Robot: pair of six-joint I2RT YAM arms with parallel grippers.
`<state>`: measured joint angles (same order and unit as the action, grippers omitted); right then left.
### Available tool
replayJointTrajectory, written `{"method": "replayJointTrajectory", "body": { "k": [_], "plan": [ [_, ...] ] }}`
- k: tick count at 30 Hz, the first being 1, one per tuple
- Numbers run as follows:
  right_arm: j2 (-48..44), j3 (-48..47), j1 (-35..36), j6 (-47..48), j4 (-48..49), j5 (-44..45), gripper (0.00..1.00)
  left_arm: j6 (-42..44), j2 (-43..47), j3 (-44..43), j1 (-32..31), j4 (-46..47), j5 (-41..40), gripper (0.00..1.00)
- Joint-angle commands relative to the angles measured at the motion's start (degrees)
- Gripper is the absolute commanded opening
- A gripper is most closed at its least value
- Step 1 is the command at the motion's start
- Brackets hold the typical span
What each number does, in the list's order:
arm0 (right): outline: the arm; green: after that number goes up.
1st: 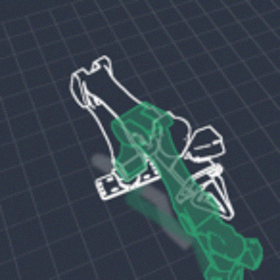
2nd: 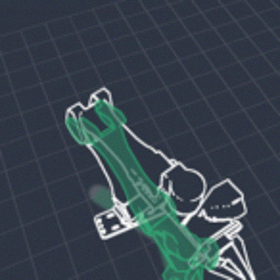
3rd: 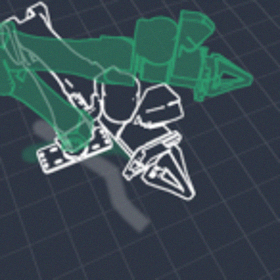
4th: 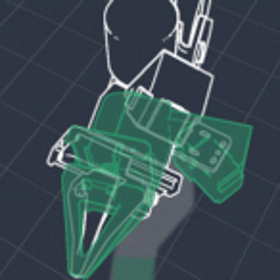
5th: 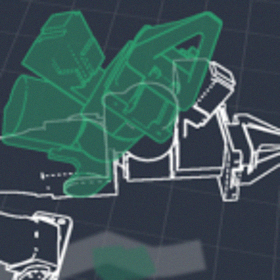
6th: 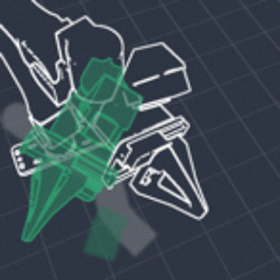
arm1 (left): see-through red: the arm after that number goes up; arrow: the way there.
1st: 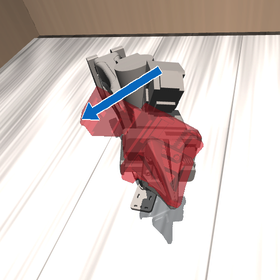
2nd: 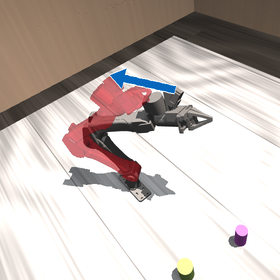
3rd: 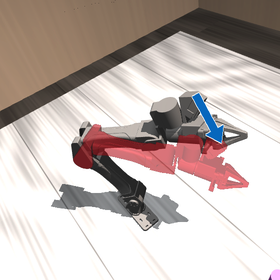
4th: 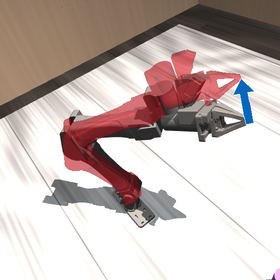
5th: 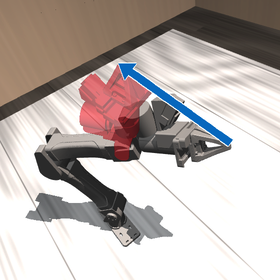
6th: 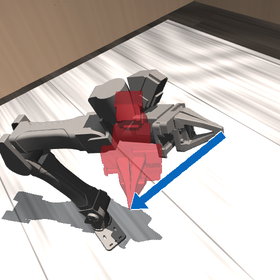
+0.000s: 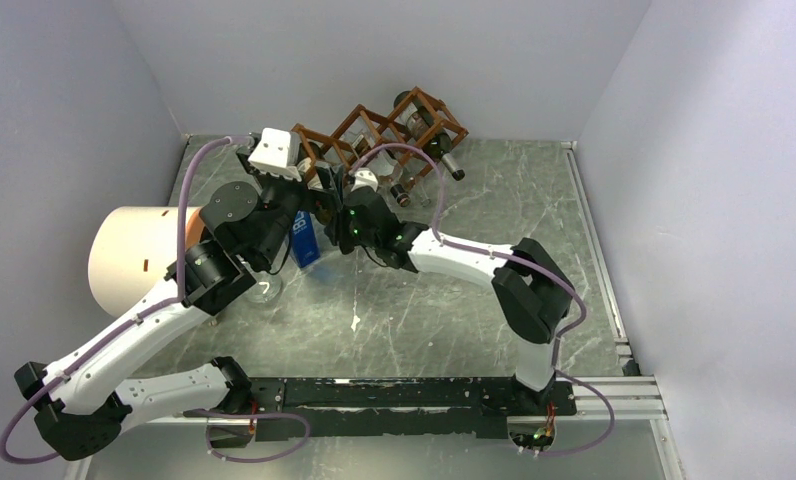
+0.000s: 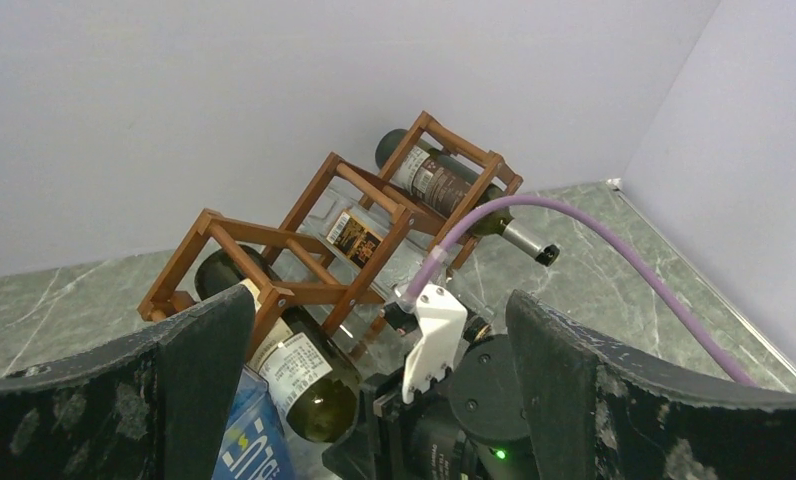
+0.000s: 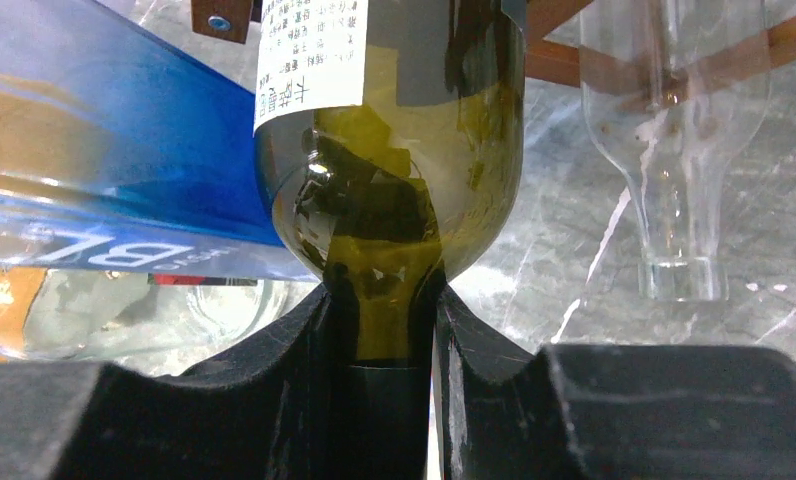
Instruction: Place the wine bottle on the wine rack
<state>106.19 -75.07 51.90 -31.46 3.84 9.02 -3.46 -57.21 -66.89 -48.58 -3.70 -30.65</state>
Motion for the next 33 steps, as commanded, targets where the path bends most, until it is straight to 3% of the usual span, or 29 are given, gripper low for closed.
{"method": "replayJointTrajectory", "body": {
  "k": [1,10,18,23,33],
  "plan": [
    [0.2,-6.4,-0.6,3.1,7.0,-0.2,0.10,-0.7,0.2,-2.5,0.2,-1.4,0.9,0.99],
    [5.0,-12.0,-1.4,5.0,3.0,-0.8,0.31,-0.7,-0.5,-3.7,0.2,-2.5,1.3,1.00],
    [9.0,-16.2,-3.3,5.7,1.8,-2.3,0.40,-0.7,0.2,-4.3,0.2,-2.9,1.1,1.00],
    [11.6,-18.1,-3.2,6.3,0.5,-1.9,0.56,-0.5,0.1,-4.5,0.2,-3.3,0.9,0.99],
    [7.8,-15.9,-3.4,6.8,-1.0,0.1,0.73,0.5,-0.5,-5.3,0.2,-4.1,-0.6,0.99]
  ]
}}
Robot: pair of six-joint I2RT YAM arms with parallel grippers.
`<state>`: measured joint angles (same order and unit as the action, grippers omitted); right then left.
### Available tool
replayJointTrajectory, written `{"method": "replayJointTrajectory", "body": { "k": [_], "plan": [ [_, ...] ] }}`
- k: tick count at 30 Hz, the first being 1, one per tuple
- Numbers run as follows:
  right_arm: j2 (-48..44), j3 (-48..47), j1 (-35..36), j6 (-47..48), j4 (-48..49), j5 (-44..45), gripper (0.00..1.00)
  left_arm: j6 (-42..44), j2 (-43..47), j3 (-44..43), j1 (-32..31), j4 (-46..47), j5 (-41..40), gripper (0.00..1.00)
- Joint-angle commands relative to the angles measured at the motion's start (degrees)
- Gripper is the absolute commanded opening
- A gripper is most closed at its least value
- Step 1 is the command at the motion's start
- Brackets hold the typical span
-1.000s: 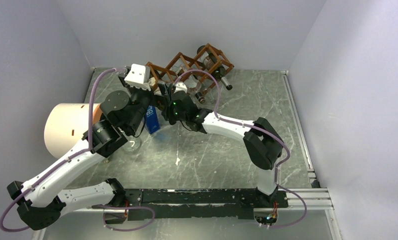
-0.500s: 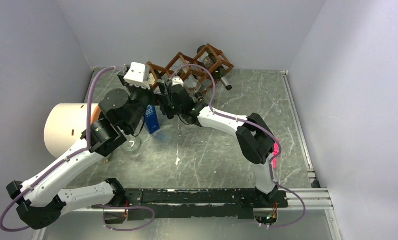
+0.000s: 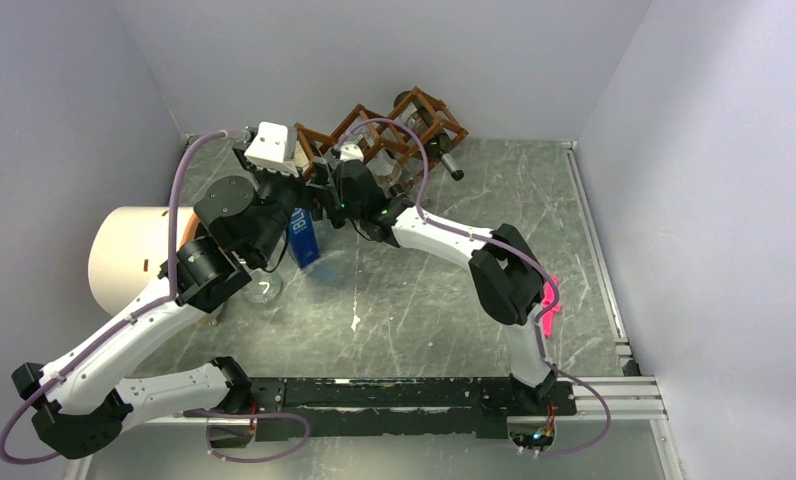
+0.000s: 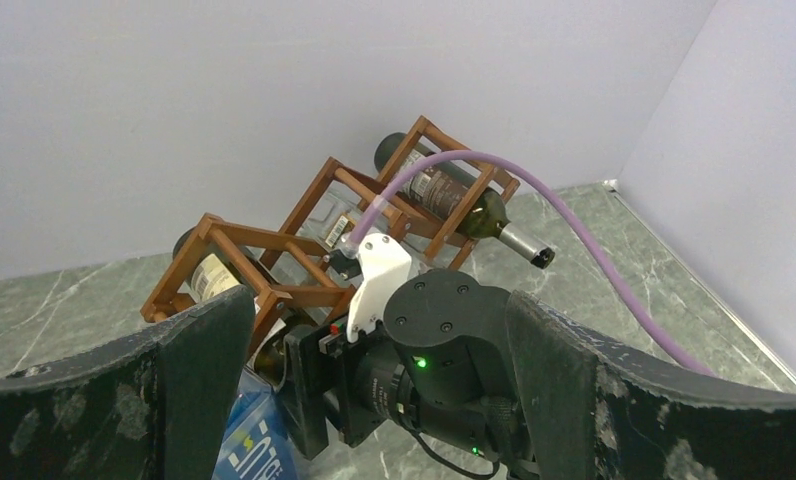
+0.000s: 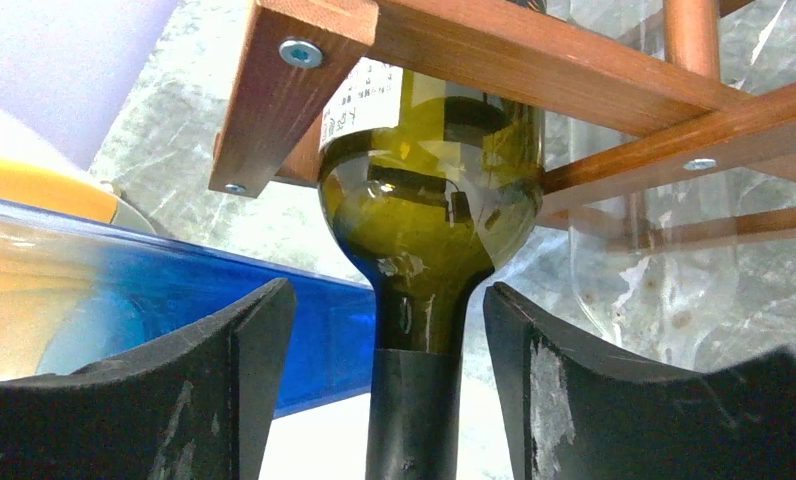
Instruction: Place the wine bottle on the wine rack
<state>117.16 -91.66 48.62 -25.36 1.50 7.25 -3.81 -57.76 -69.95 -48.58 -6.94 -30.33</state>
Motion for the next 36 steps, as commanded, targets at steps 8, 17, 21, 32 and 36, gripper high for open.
{"method": "replayJointTrajectory", "body": {
  "k": [8,17,21,32,36],
  "plan": [
    [-12.0,6.3,-0.1,1.4,2.3,2.9,0.77,1.4,1.2,-2.5,0.2,-0.4,-1.9,1.00],
    [-22.9,16.7,0.0,4.7,12.2,-6.5,0.75,4.6,4.4,-3.9,0.2,0.7,-5.0,1.00],
    [-24.7,18.1,0.8,7.0,14.4,-11.8,0.75,5.6,6.7,-3.7,0.2,2.2,-4.8,1.00],
    [-16.4,7.1,8.7,14.3,8.6,-0.7,0.82,5.9,11.6,-1.3,0.2,2.9,-8.2,1.00],
    [-11.9,2.3,9.8,15.7,6.2,2.9,0.83,5.8,12.8,-0.4,0.2,2.9,-9.1,1.00]
  ]
}}
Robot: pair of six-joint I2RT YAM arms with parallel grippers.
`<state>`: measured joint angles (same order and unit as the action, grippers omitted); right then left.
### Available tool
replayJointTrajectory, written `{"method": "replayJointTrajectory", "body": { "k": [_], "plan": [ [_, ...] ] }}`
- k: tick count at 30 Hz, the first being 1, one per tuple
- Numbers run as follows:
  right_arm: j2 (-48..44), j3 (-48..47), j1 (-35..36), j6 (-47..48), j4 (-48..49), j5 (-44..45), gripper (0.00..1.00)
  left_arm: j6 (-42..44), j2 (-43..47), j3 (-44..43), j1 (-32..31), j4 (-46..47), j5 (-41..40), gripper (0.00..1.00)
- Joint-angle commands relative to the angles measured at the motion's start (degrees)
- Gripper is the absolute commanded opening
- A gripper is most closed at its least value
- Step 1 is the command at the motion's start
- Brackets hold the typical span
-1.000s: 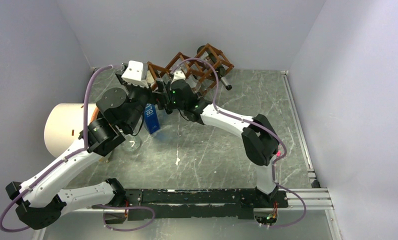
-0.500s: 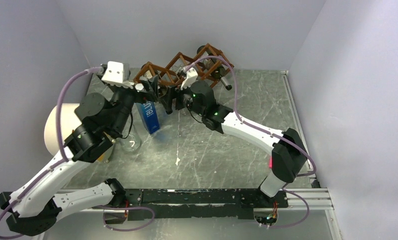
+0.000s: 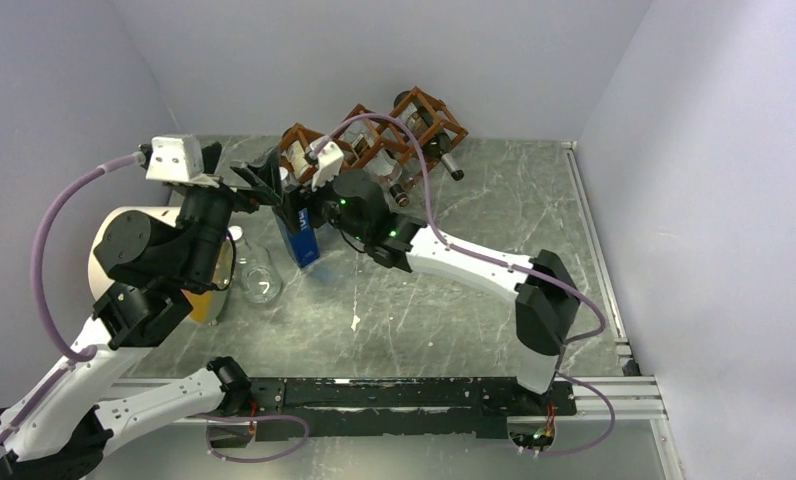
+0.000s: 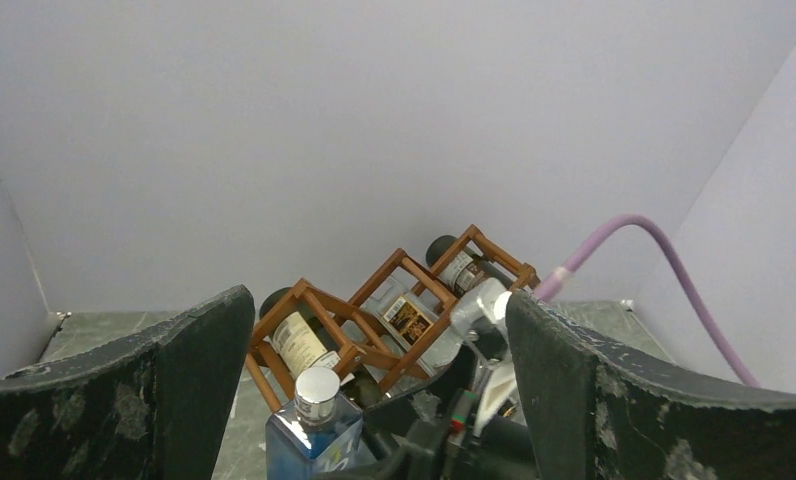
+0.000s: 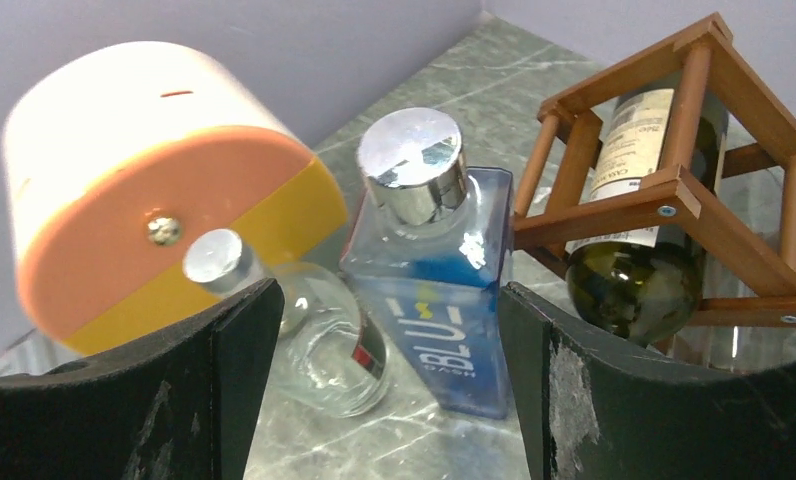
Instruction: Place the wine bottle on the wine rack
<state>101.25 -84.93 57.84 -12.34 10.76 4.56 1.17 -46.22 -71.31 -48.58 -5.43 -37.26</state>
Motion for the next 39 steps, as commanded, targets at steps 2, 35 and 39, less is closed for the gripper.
{"method": "replayJointTrajectory", "body": {
  "k": [2,35,39],
  "plan": [
    [6.0,-6.5,0.7,3.4,-4.5,6.6,0.82,0.9,1.7,1.3,0.2,1.3,-2.7,1.00],
    [-9.6,7.6,2.9,8.3,-2.0,0.7,0.34,-13.1,4.2,1.0,0.2,-16.5,2.0,1.00],
    [-15.8,12.0,3.0,6.3,-3.9,1.2,0.32,-16.6,7.3,4.0,0.2,-18.1,8.5,1.00]
  ]
}}
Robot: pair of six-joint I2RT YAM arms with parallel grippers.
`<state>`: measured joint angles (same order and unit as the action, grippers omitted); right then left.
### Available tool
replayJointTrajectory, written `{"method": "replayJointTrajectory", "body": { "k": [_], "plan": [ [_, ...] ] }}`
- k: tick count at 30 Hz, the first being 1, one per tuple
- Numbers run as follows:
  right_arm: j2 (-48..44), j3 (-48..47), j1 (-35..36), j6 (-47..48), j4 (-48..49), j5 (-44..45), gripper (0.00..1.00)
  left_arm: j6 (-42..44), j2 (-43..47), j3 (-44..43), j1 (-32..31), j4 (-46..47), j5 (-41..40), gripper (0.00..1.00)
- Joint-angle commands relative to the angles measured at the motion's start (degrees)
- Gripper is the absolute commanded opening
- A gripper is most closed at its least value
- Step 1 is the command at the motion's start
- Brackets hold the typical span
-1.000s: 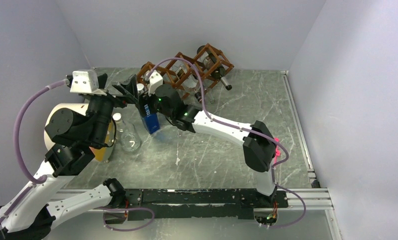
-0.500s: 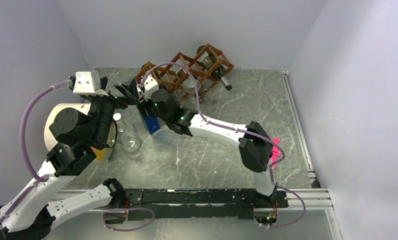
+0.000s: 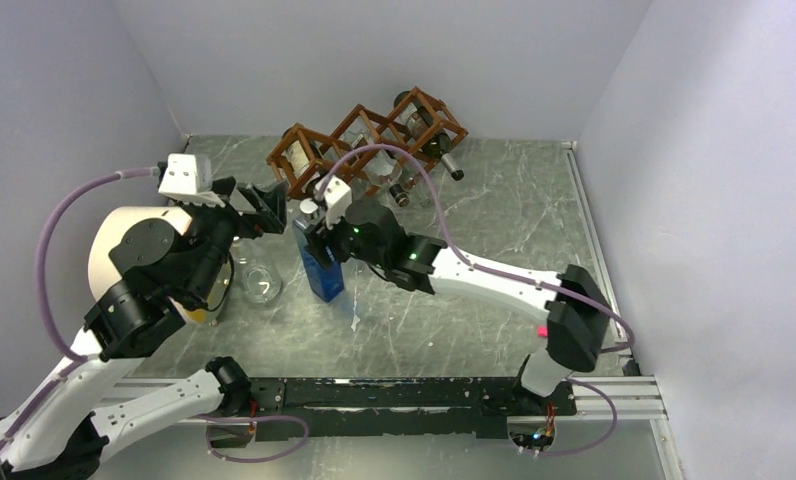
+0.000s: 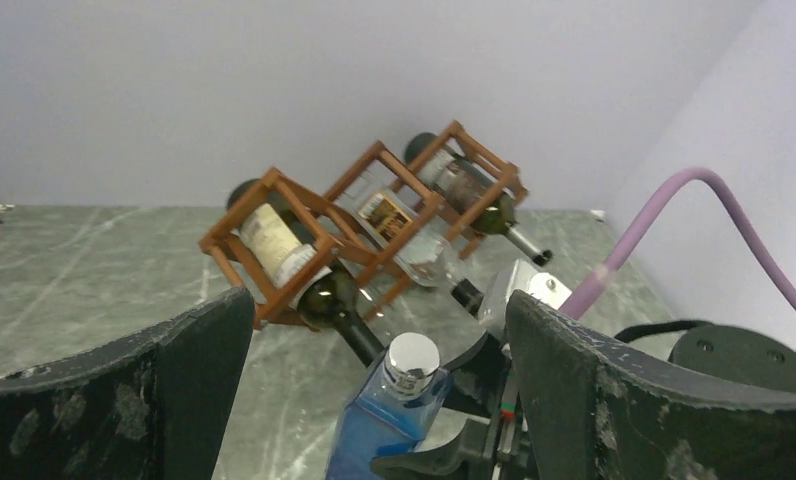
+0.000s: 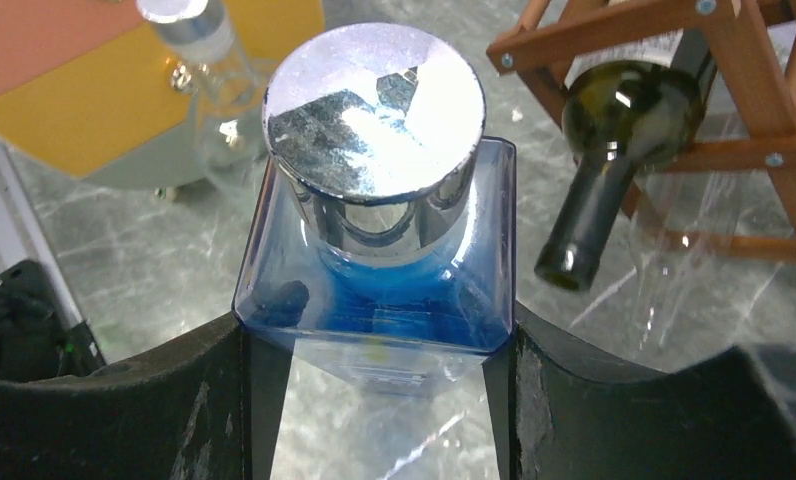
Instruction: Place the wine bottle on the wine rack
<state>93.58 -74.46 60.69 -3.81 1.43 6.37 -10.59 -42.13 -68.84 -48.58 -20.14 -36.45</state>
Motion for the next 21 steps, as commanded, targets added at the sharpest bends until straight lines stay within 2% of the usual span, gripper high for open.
{"method": "replayJointTrajectory", "body": {
  "k": [1,4,9,17,21],
  "plan": [
    [-9.9,3.1,0.2,-2.6,5.4,-0.2,0.31,-4.8,4.2,3.1,0.2,-2.1,9.5,1.00],
    [-14.5,6.4,0.0,-3.4,3.5,1.4,0.31,-4.8,6.0,6.5,0.2,-0.9,14.3,0.99],
    [-18.8,7.9,-0.1,-4.2,-2.4,5.7,0.31,-5.2,5.8,11.6,0.2,-2.2,17.9,0.99],
    [-21.6,7.4,-0.9,-8.5,-8.3,13.5,0.30,-2.7,4.6,25.5,0.2,8.7,26.7,0.99],
    [-23.2,7.0,-1.2,-11.5,-11.7,15.8,0.30,-1.8,4.5,25.2,0.2,10.3,28.7,0.97]
  ]
}}
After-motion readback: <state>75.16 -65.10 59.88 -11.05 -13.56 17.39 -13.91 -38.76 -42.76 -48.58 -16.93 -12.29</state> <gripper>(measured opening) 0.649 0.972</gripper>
